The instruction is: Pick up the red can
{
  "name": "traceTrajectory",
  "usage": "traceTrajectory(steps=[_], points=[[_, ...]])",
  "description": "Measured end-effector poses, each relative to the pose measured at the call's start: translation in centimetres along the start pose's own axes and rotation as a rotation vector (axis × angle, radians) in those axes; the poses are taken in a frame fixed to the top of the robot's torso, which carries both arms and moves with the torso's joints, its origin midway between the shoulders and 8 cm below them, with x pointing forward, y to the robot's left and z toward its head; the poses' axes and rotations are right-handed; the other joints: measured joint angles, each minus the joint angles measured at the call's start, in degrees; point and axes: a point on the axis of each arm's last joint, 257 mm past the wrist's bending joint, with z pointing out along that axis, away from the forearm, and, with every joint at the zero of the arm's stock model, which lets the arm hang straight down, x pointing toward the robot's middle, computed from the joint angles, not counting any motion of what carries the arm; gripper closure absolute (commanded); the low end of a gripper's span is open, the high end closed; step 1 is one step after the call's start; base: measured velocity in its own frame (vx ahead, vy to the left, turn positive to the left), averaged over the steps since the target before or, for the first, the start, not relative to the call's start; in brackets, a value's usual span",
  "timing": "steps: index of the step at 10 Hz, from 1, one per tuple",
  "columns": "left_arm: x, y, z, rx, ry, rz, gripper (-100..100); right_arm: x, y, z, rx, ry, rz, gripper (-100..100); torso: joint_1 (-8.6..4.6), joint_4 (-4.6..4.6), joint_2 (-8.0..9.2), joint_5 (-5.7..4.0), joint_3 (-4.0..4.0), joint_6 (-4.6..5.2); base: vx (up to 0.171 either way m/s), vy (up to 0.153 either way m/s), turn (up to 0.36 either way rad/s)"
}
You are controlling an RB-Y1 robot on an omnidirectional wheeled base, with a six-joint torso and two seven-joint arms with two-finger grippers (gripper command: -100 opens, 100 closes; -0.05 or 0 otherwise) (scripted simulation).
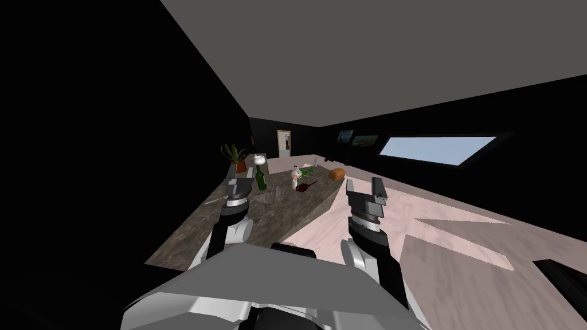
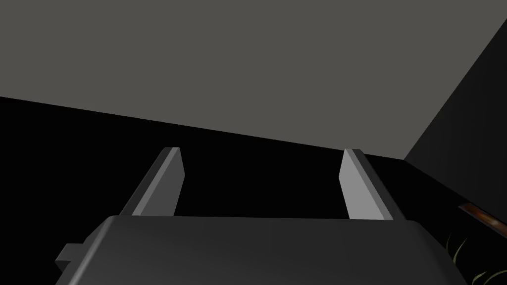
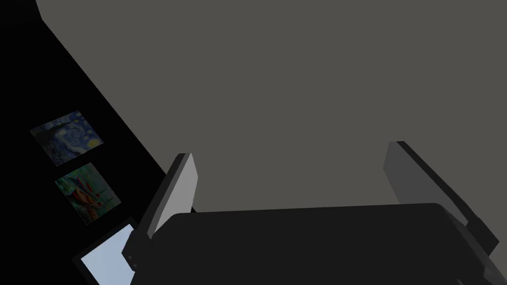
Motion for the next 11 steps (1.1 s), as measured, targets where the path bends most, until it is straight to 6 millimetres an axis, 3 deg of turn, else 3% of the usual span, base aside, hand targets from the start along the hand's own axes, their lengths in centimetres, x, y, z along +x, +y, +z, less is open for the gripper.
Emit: traceTrajectory(steps=[4, 8, 11], points=[[0.0, 0.0, 0.0, 0.000, 0.000, 0.000, 0, -1.7, -2.3, -1.9, 0.101, 0.065, -0.130, -100, -0.26, 0.04, 0.19, -0.05, 0.11, -0.02, -0.038, -0.050, 0.242], [0.0, 0.0, 0.0, 0.000, 0.000, 0.000, 0, -6.1, -5.9, -6.1, 0.293, 0.136, -0.357, -100, -0.31, 0.05, 0.19, -0.07, 0.11, -0.03, -0.043, -0.062, 0.313], [0.0, 0.0, 0.0, 0.000, 0.000, 0.000, 0, -9.1, -7.1, -8.7, 0.397, 0.165, -0.462, -100, -0.22, 0.01, 0.02, -0.06, 0.02, 0.01, -0.018, -0.039, 0.265]])
